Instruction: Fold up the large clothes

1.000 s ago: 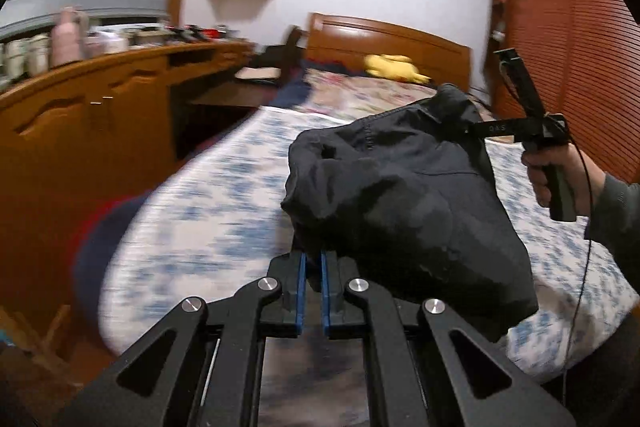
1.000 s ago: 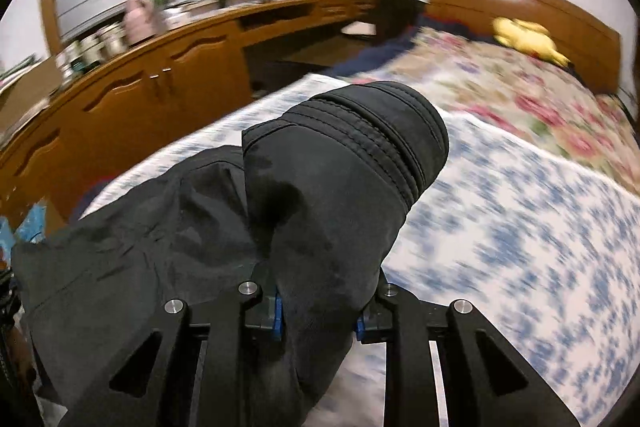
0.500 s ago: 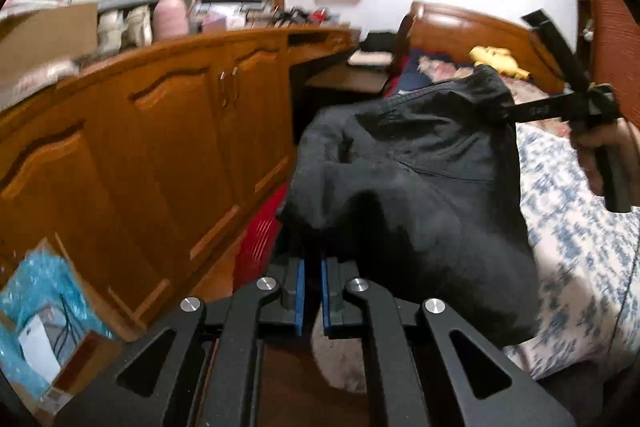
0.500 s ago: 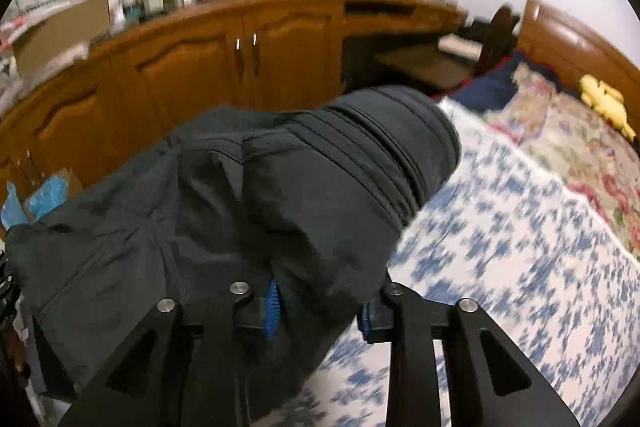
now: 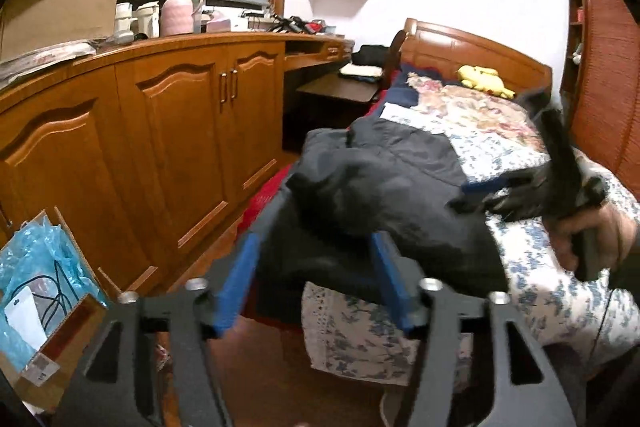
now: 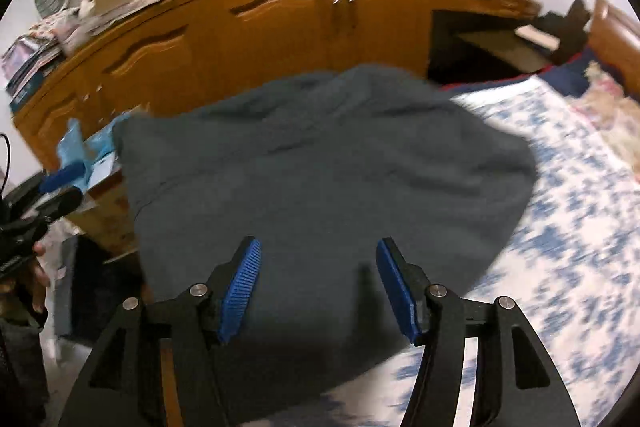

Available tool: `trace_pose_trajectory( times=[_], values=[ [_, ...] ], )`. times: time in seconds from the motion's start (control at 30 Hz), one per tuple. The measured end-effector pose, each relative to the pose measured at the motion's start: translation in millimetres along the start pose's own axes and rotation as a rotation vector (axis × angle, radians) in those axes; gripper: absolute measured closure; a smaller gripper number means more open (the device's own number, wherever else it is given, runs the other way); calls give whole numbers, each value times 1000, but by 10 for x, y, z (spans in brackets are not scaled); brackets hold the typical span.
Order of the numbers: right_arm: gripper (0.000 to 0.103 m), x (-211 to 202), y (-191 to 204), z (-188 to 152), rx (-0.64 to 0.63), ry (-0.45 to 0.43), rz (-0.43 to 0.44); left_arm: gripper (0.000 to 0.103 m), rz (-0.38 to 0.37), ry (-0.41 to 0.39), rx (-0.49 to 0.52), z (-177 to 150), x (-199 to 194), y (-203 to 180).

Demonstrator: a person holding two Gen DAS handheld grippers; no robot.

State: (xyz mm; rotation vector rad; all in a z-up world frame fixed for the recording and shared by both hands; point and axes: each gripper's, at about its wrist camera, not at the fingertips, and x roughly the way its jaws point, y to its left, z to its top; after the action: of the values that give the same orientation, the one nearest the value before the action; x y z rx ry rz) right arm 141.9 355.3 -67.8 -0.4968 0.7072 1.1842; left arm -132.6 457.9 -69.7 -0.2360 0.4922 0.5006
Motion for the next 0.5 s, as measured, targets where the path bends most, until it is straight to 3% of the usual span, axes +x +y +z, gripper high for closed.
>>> trace_pose_trajectory(
  times=[0.2,0.3,0.5],
  values=[
    [41,189,-84,-115,44,-24,12,24,4,-12,-1,62,-87,-98],
    [41,-41,137,-249,27,-37,-34,24,15,-4,4,93,-73,-173],
    [41,-450,380,-291,41,-70,-32,24,14,4,8,109,-62,-367]
  ],
)
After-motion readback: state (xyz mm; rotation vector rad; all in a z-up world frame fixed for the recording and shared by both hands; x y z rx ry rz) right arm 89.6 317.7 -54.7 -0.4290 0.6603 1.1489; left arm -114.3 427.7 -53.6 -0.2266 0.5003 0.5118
